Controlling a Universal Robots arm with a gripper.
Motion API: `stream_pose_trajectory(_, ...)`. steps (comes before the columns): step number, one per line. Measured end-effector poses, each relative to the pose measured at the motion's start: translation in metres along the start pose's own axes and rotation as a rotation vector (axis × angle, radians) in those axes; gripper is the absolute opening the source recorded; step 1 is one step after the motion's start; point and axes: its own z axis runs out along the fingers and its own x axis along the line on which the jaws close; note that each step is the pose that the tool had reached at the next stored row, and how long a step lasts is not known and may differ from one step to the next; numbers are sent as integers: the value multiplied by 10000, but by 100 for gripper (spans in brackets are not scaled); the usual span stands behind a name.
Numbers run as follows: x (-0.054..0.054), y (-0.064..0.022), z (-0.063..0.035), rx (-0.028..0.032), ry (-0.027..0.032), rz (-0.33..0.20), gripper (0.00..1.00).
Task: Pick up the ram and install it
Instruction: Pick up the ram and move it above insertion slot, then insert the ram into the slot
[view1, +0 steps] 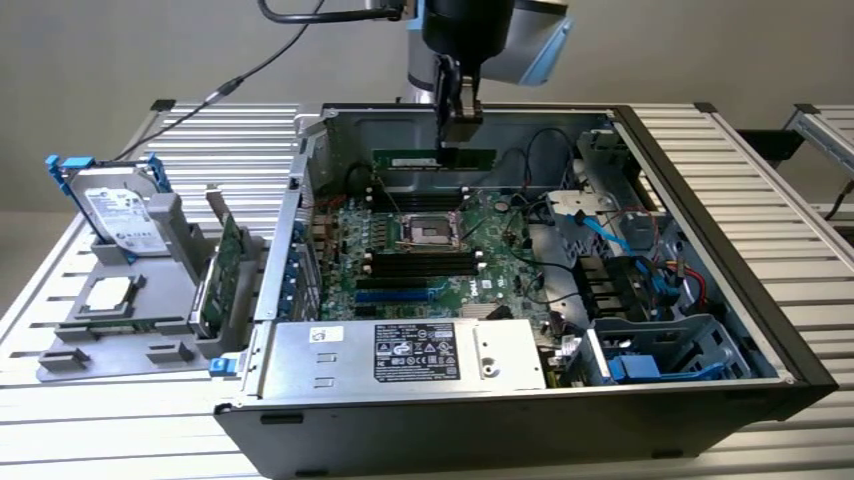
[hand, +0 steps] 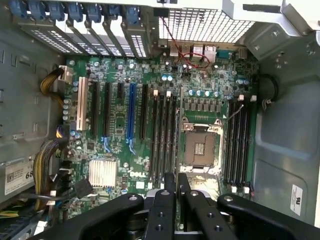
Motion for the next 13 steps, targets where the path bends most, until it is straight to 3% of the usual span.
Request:
stream_pose_trajectory(4,-8,-21,110,-3,-7,260,14)
stream_pose_trajectory(13,-8,-21,111,-3,-7,261,14)
